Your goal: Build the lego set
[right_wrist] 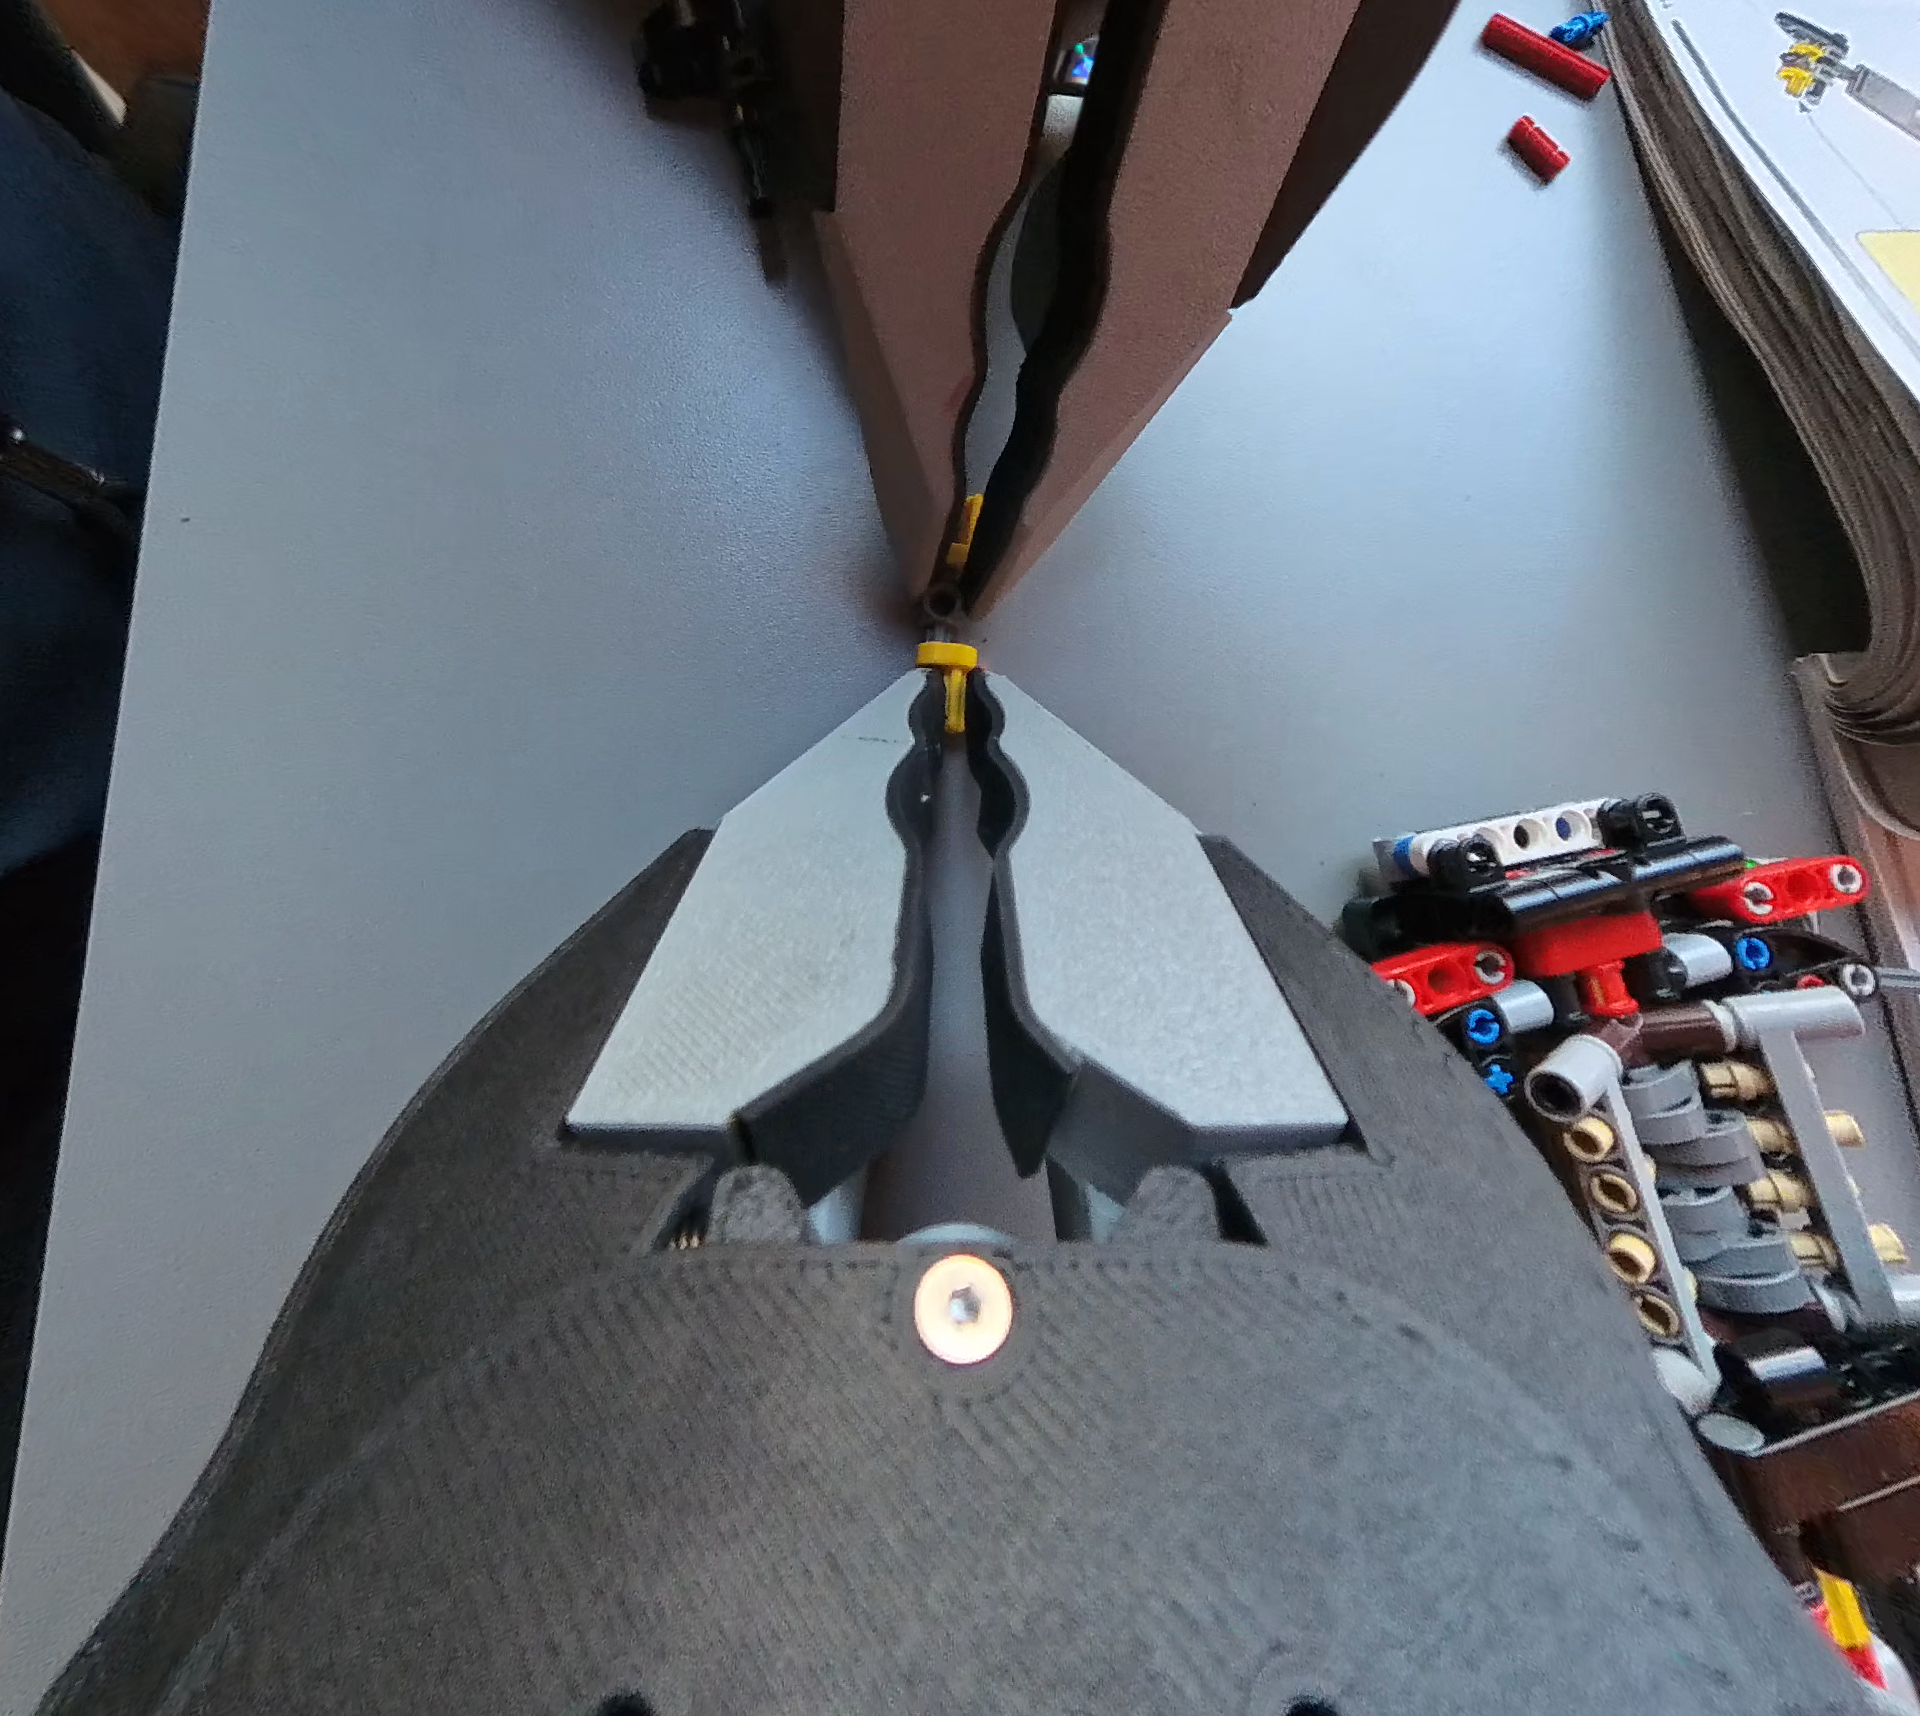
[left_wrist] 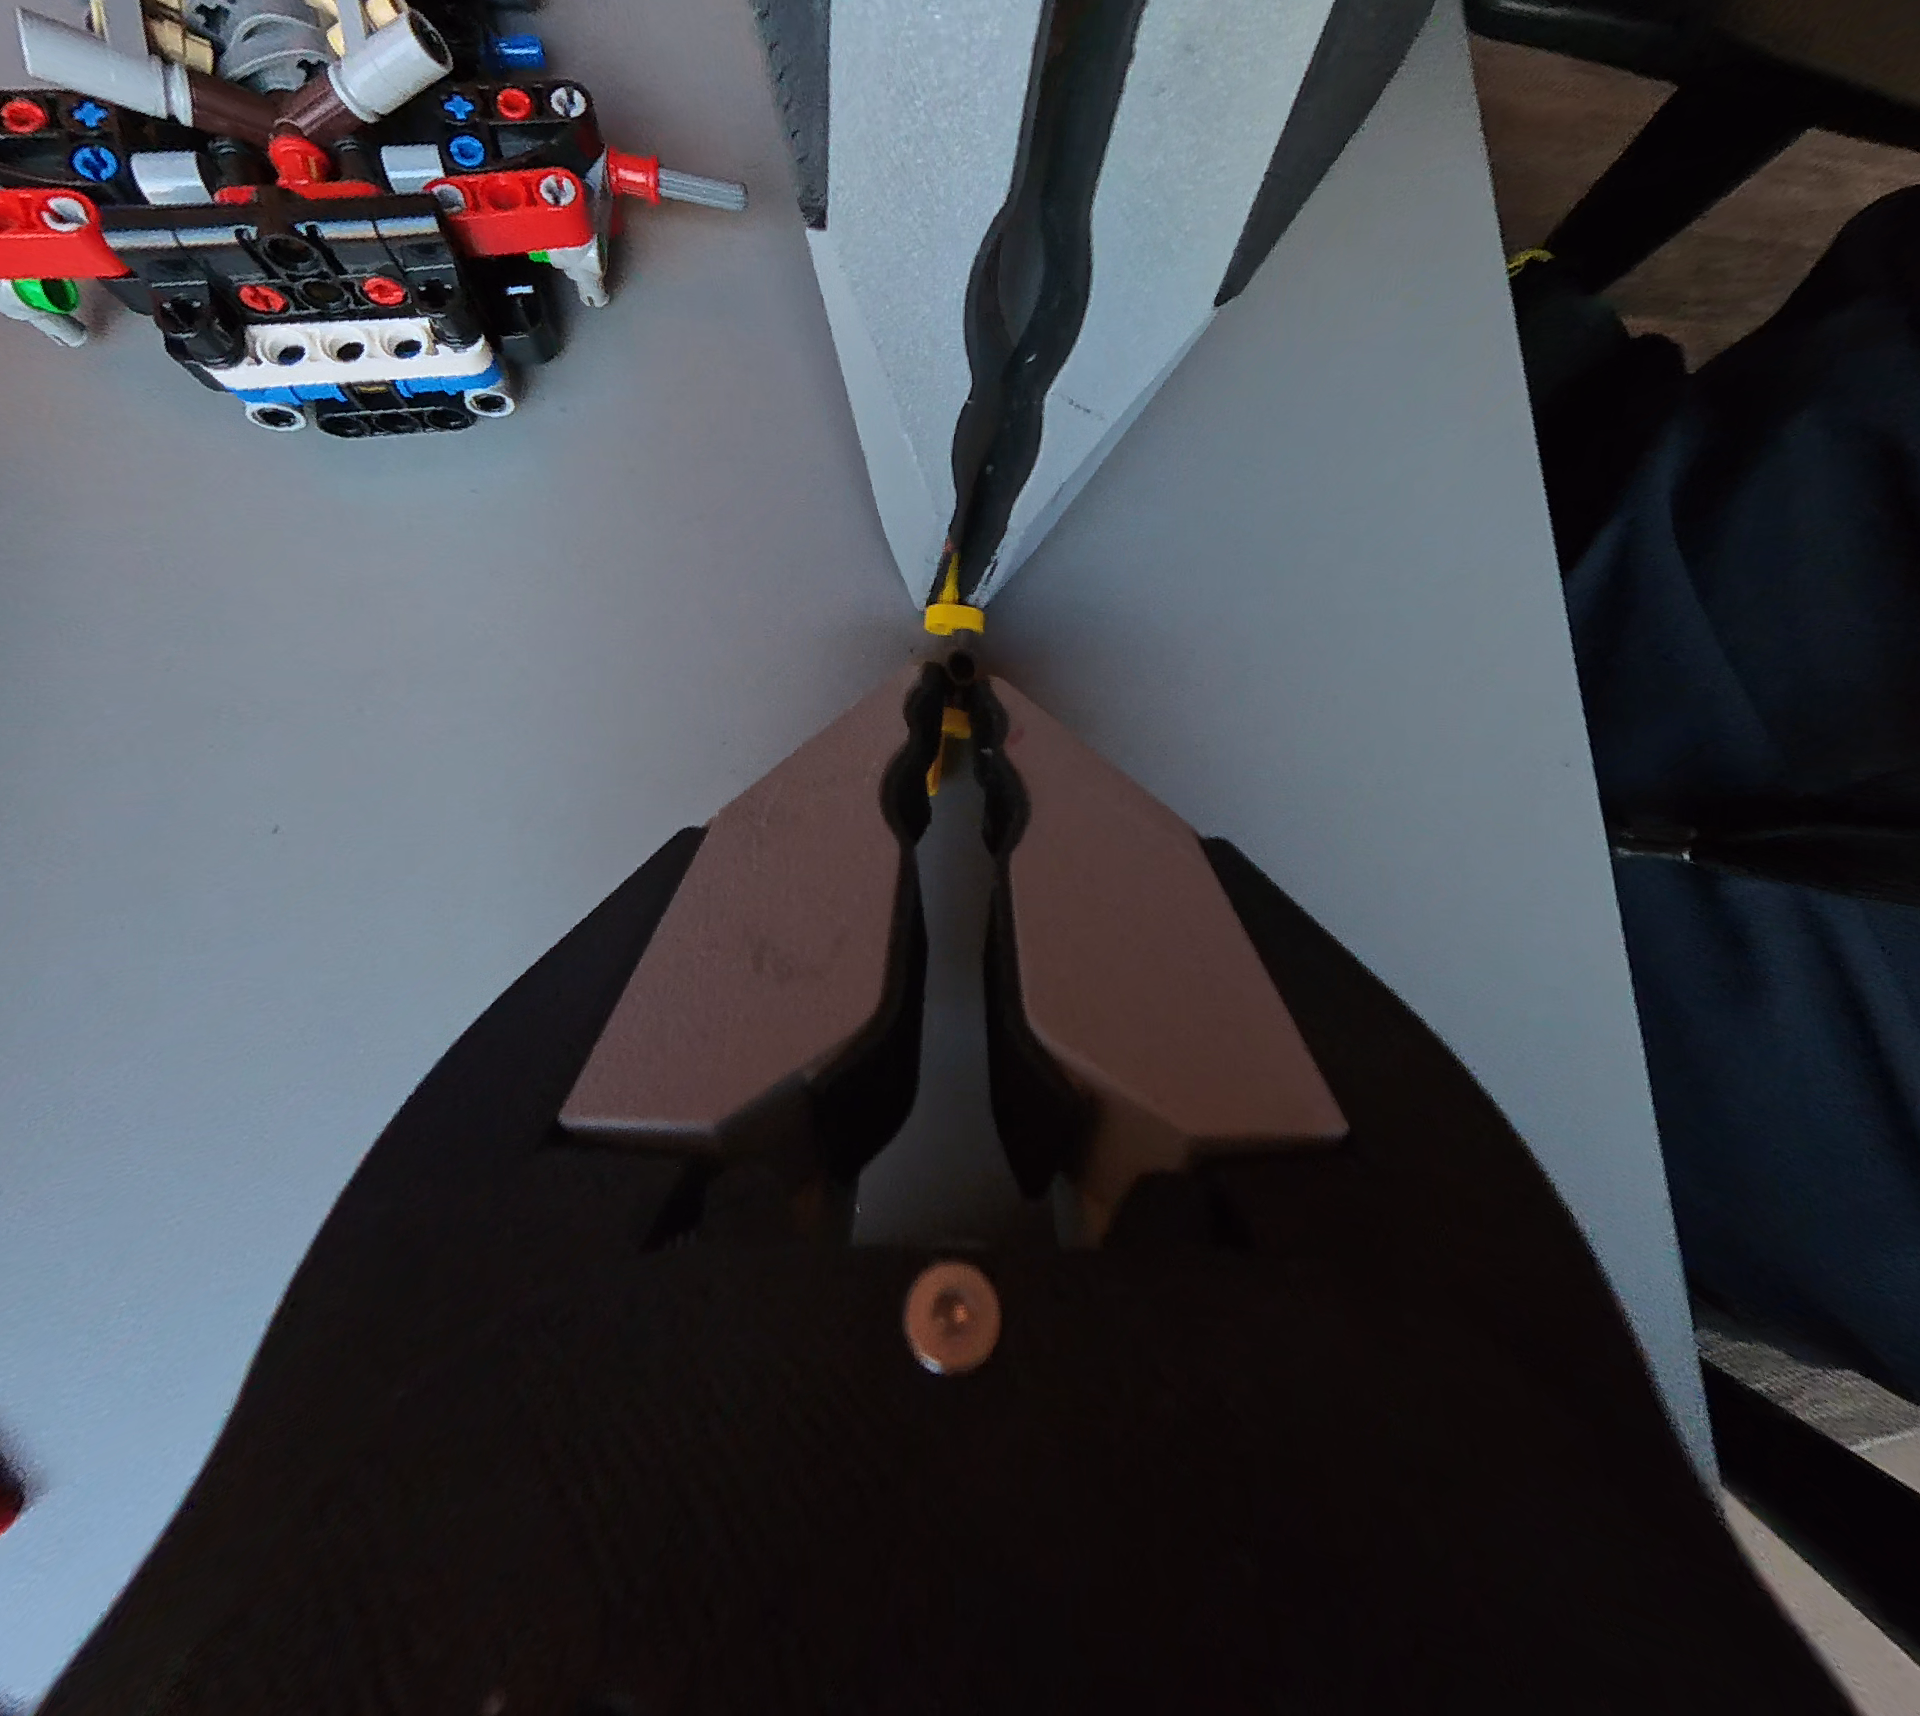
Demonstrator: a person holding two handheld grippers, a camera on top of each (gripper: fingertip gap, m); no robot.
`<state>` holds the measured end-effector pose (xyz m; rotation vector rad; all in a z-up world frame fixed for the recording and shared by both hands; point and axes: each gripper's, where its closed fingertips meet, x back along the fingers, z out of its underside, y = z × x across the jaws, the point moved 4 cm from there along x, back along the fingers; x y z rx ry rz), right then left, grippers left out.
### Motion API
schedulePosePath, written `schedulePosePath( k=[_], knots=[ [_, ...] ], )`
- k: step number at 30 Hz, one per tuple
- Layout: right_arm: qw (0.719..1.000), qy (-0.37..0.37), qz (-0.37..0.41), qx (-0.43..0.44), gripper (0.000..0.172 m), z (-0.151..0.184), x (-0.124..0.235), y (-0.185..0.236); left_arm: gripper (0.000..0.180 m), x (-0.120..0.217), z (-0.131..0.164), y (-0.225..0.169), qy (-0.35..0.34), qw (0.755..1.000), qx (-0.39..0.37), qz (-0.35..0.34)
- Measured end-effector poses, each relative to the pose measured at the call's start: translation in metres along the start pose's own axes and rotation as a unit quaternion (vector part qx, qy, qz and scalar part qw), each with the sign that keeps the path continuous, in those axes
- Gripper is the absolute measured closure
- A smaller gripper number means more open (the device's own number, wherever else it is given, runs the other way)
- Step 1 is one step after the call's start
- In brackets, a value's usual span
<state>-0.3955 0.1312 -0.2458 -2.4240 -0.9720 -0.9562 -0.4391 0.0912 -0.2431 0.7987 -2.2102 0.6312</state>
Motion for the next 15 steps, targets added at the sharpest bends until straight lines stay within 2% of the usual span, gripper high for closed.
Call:
schedulePosePath(
  k=[6, 15],
  knots=[
    [1.000, 0.005, -0.008, -0.006, 0.170, -0.0008, -0.0007, -0.0010, 0.178, -0.0002, -0.0001, 0.0003, 0.001, 1.000, -0.001, -0.001],
    [0.999, 0.004, 0.018, -0.042, 0.170, -0.0022, -0.0024, -0.0007, 0.178, 0.0012, 0.0008, 0.0008, 0.006, 1.000, 0.014, -0.024]
  ],
)
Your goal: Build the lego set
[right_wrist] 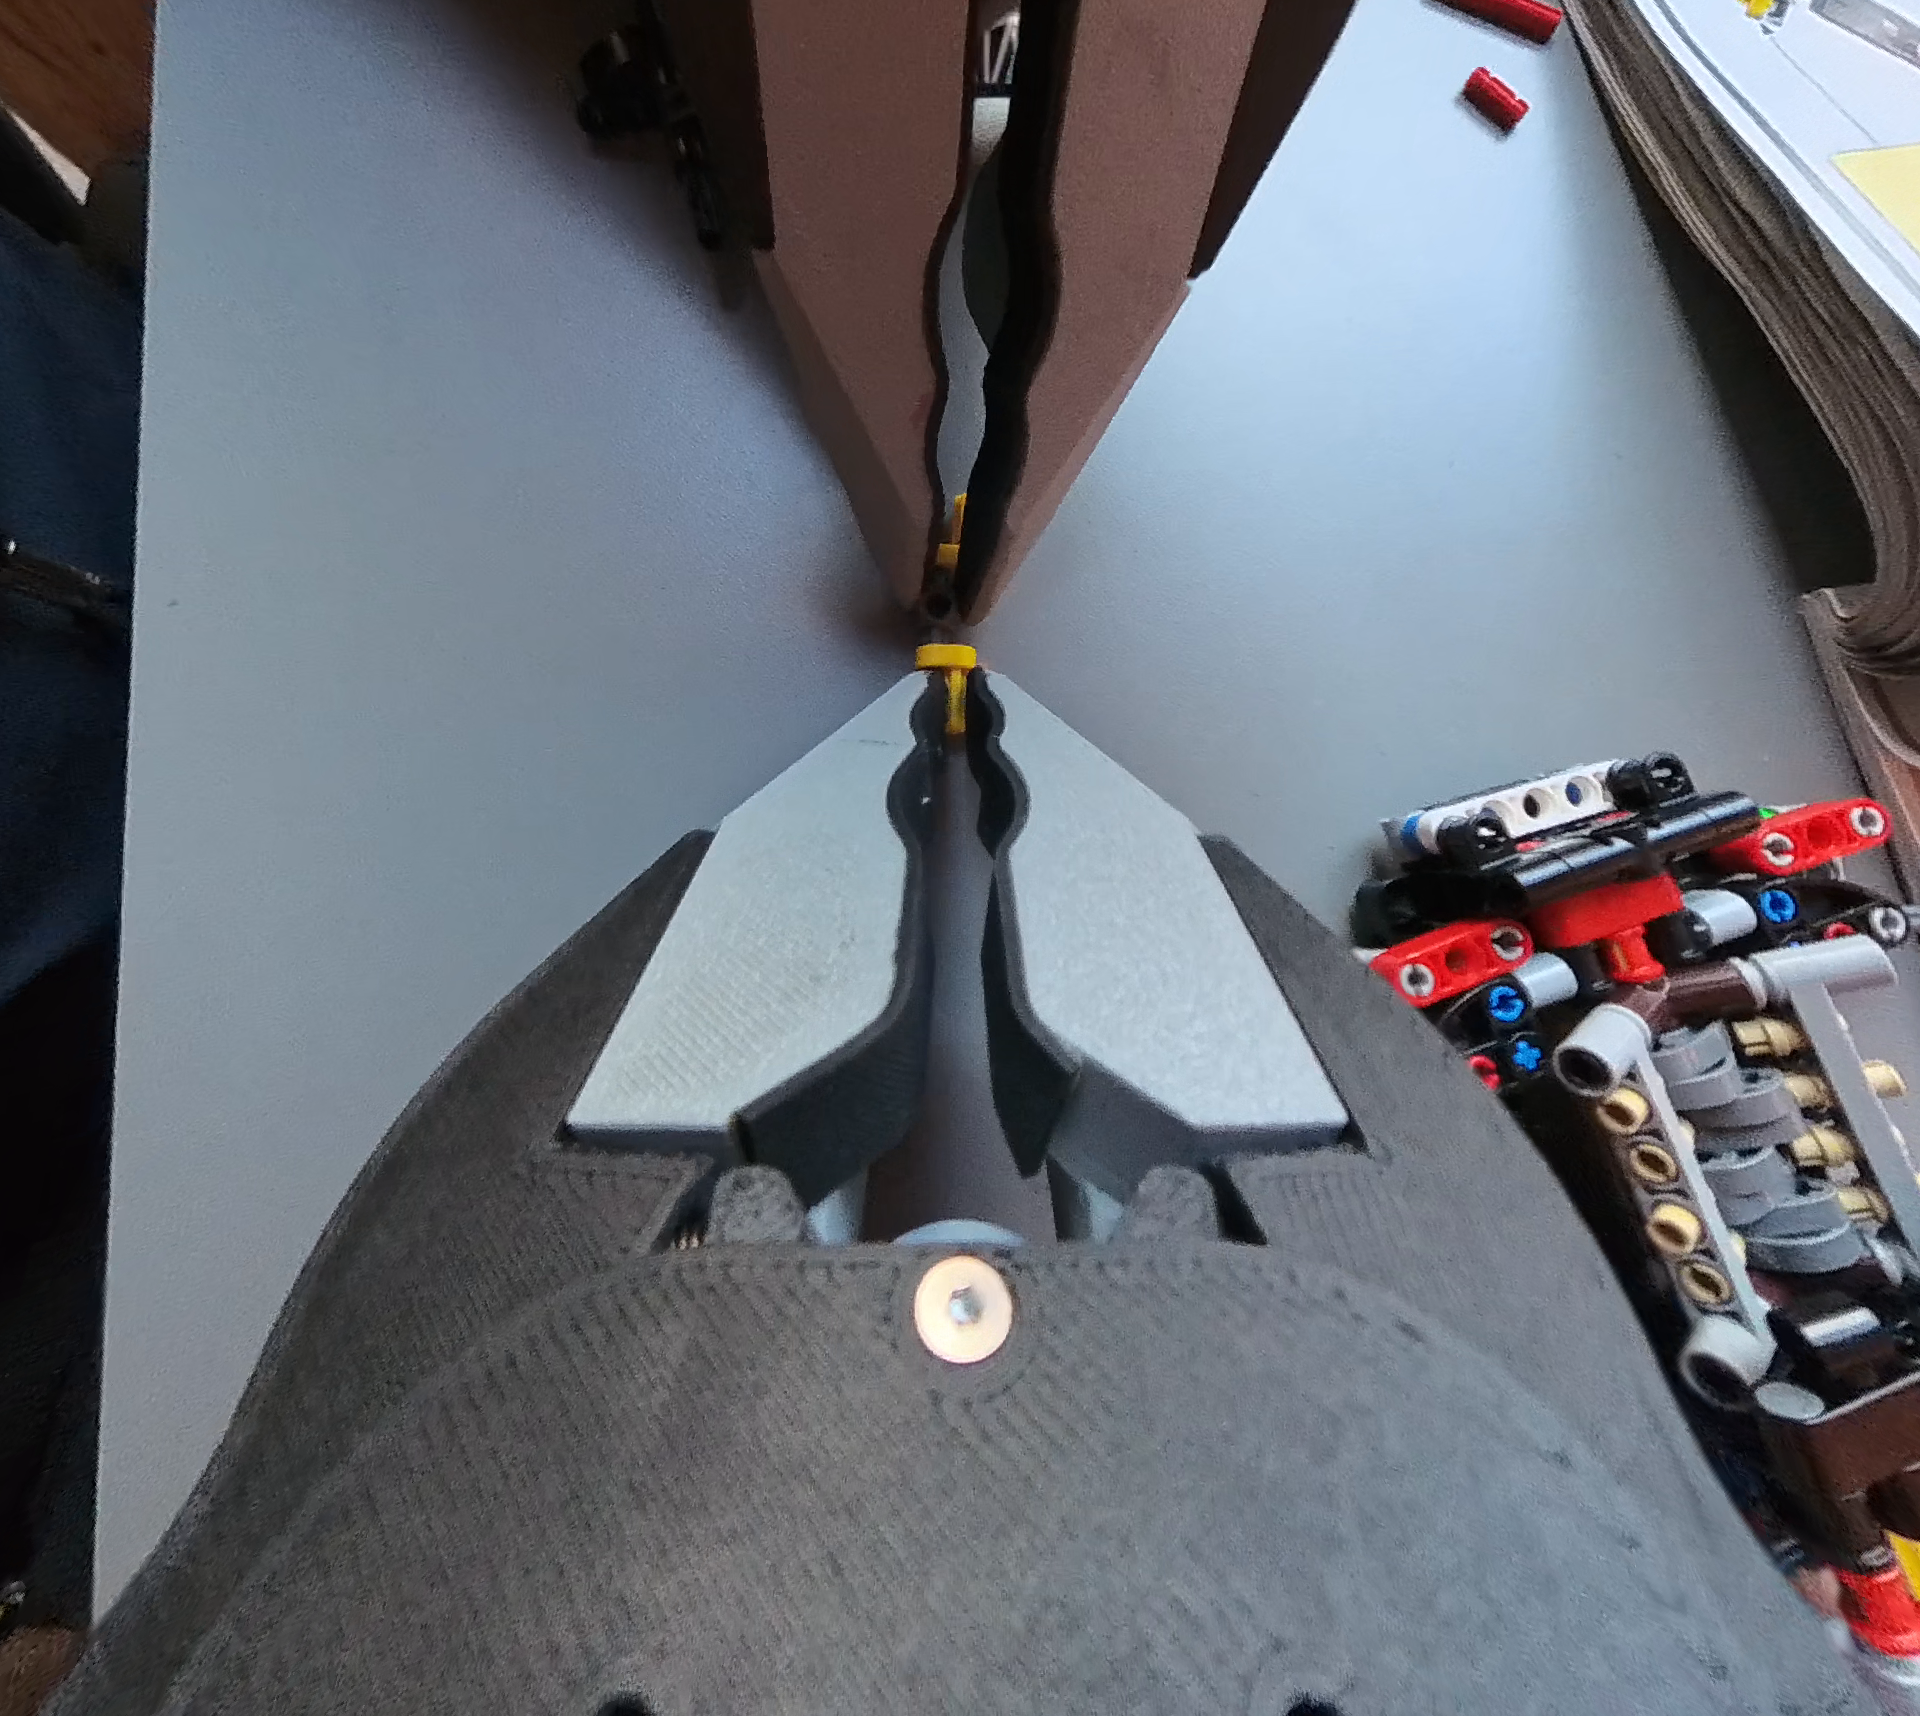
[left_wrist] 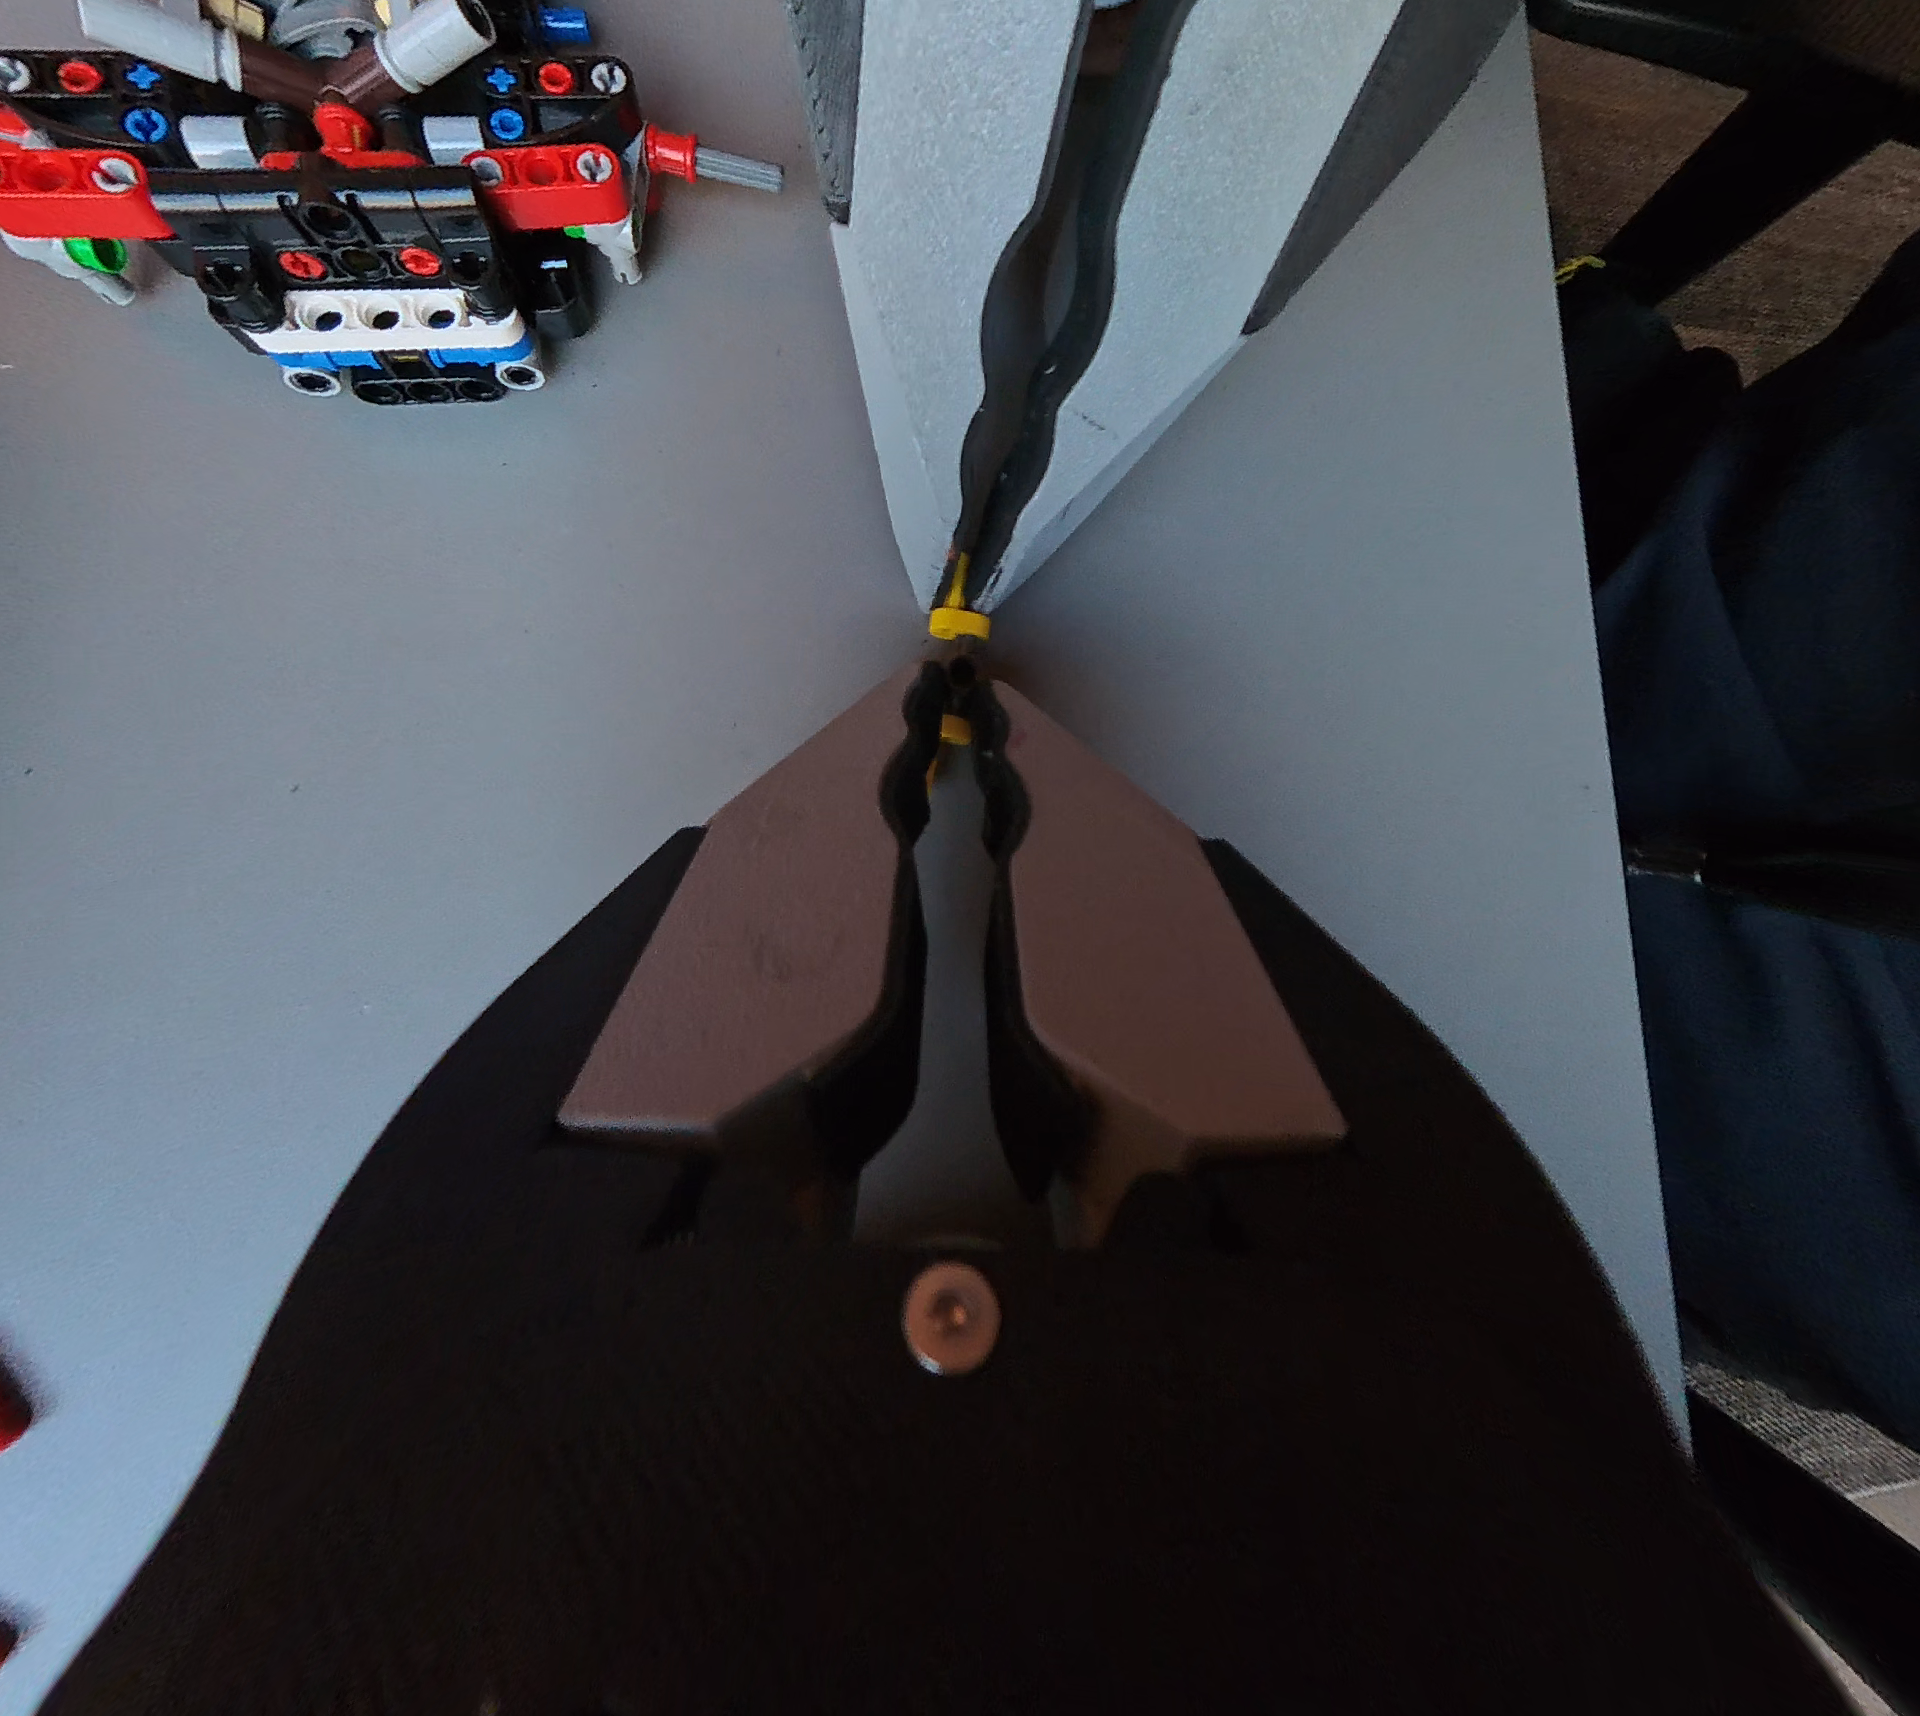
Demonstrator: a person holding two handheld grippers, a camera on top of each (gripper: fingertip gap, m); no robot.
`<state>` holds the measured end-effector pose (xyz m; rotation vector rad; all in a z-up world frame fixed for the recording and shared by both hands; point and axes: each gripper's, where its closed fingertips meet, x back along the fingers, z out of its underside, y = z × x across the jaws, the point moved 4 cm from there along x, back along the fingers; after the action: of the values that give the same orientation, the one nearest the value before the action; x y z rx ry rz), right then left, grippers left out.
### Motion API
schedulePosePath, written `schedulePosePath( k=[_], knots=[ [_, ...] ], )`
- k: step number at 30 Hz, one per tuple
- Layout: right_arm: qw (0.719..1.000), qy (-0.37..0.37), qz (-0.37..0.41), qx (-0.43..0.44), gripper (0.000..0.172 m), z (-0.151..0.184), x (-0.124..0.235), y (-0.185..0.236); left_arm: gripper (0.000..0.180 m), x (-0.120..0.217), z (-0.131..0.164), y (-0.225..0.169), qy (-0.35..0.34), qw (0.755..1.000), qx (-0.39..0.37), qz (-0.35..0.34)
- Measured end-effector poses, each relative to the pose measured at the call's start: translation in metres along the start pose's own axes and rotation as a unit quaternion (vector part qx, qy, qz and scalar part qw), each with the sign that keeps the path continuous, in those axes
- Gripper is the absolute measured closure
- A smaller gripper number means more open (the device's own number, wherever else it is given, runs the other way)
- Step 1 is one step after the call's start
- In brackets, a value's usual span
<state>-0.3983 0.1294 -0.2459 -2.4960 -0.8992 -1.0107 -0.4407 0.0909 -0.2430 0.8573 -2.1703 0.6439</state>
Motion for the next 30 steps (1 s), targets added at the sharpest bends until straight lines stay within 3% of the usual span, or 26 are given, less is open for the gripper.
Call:
schedulePosePath(
  k=[10, 17, 21, 26, 30],
  knots=[
    [1.000, -0.019, 0.002, -0.007, 0.170, 0.000, -0.001, -0.001, 0.178, 0.003, 0.002, 0.001, -0.020, 1.000, 0.011, -0.007],
    [0.999, -0.031, 0.019, 0.016, 0.169, -0.001, 0.001, -0.001, 0.167, 0.042, -0.002, 0.003, -0.070, 0.997, -0.017, -0.017],
    [0.999, -0.028, 0.019, 0.018, 0.169, -0.001, 0.000, -0.001, 0.167, 0.036, 0.006, 0.004, -0.050, 0.999, 0.004, 0.006],
    [0.999, -0.022, 0.017, 0.027, 0.166, 0.000, -0.001, 0.001, 0.169, 0.019, 0.016, 0.004, 0.007, 0.999, -0.021, -0.024],
    [0.999, -0.023, 0.011, 0.028, 0.167, -0.001, -0.001, 0.002, 0.173, 0.013, 0.014, 0.001, 0.006, 1.000, -0.017, -0.012]
  ],
)
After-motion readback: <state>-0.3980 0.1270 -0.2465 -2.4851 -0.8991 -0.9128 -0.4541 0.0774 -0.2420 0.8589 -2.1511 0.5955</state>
